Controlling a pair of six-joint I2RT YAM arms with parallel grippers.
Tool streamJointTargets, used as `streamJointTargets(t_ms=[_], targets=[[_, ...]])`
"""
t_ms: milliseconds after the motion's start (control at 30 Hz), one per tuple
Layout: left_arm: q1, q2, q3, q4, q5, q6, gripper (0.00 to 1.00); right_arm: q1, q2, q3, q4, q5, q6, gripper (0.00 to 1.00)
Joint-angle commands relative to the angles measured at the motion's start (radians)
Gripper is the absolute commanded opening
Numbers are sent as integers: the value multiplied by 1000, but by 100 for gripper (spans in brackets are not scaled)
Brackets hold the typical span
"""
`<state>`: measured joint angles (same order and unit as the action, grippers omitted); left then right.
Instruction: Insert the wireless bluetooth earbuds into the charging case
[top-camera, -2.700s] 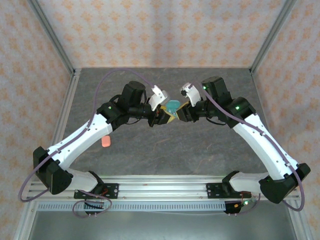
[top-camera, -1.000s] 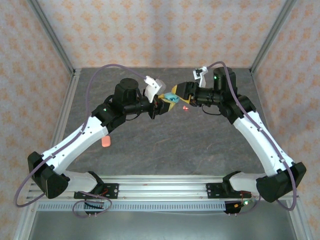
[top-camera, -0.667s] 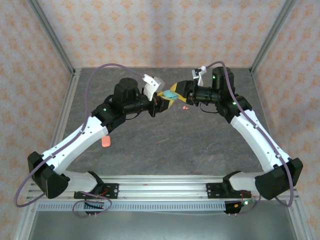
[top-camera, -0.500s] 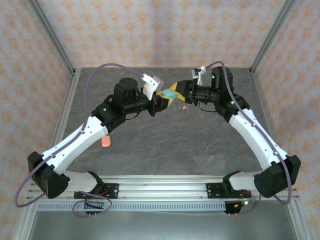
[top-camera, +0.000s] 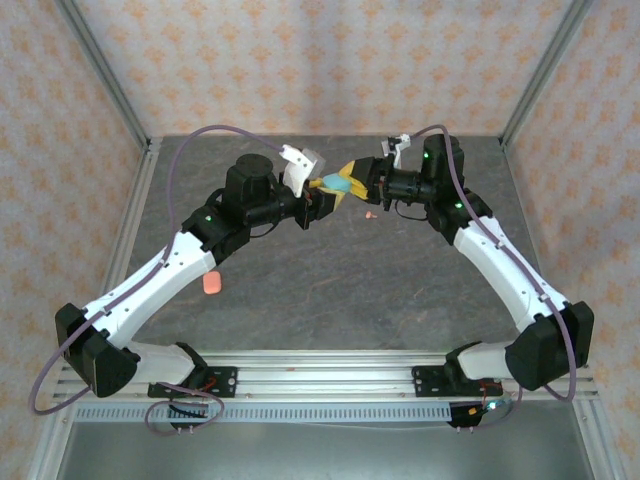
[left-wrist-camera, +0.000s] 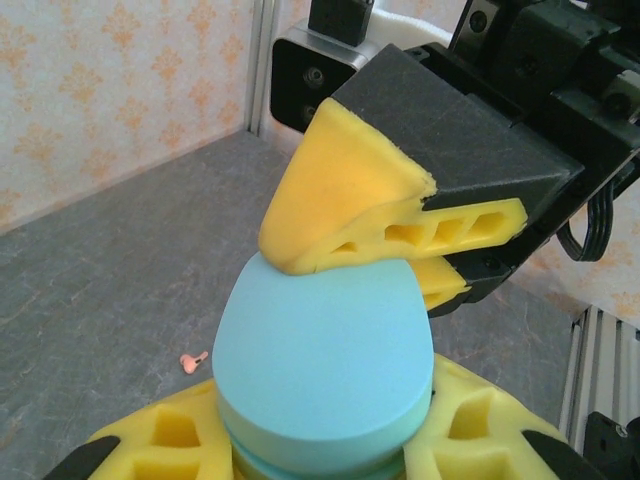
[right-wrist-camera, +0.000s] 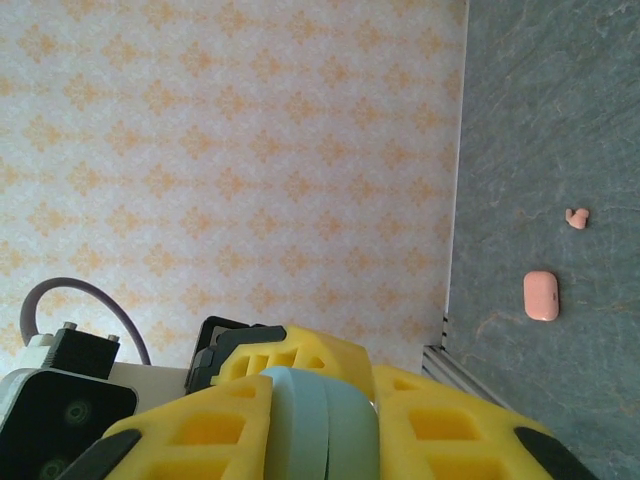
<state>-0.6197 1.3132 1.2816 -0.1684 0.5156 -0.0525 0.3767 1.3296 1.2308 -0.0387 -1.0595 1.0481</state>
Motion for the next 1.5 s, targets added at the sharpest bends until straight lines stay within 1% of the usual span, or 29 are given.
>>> streamJointTargets(t_ms=[0, 67, 133, 300, 333, 400, 433, 467, 567, 733, 800, 900, 1000, 1100, 1133, 1200, 1233, 1267, 1333, 1467], targets=[[-25, -5, -19, 58, 78, 26, 29, 8, 8, 4, 127, -50, 61, 5], [-25, -6, -21, 61, 82, 24, 31, 9, 9, 3, 134, -52, 68, 5], [-25, -7, -24, 67, 88, 22, 34, 9, 8, 2, 142, -53, 74, 4], [-25, -16, -24, 61, 103, 19, 49, 7, 13, -1, 155, -49, 84, 3], [-26, -19, -25, 53, 100, 21, 54, 5, 15, -2, 157, -45, 86, 3], [-26, -33, -28, 35, 85, 27, 67, 5, 20, -3, 160, -38, 93, 2], [-25, -41, -30, 23, 75, 32, 79, 2, 22, -4, 163, -34, 95, 2], [-25, -52, -34, 11, 59, 37, 99, 0, 27, -4, 164, -28, 96, 1], [-23, -102, -61, -8, -7, 42, 100, -4, 38, -4, 151, -6, 83, 0], [-17, -204, -134, -14, -136, 45, 100, -4, 70, 13, 70, 46, -9, 0], [-15, -240, -157, -36, -194, 43, 100, -4, 87, 18, 46, 81, -58, 0], [-8, -274, -164, -117, -303, 22, 100, -2, 120, 17, 25, 159, -141, 0], [4, -287, -155, -217, -394, -23, 100, 8, 176, 15, 34, 251, -211, 0], [43, -292, -155, -308, -472, -123, 100, 29, 262, 19, 95, 319, -256, 0], [67, -294, -158, -341, -489, -176, 100, 38, 301, 26, 121, 331, -264, 0], [126, -293, -165, -402, -505, -282, 100, 56, 386, 57, 163, 335, -273, 1], [162, -292, -171, -437, -491, -326, 100, 68, 431, 77, 182, 332, -277, 0], [196, -294, -183, -458, -458, -349, 100, 79, 479, 102, 199, 328, -281, 0], [234, -304, -213, -481, -425, -373, 100, 100, 571, 154, 227, 322, -280, 0], [284, -331, -288, -521, -421, -424, 100, 133, 750, 258, 278, 306, -282, 0]])
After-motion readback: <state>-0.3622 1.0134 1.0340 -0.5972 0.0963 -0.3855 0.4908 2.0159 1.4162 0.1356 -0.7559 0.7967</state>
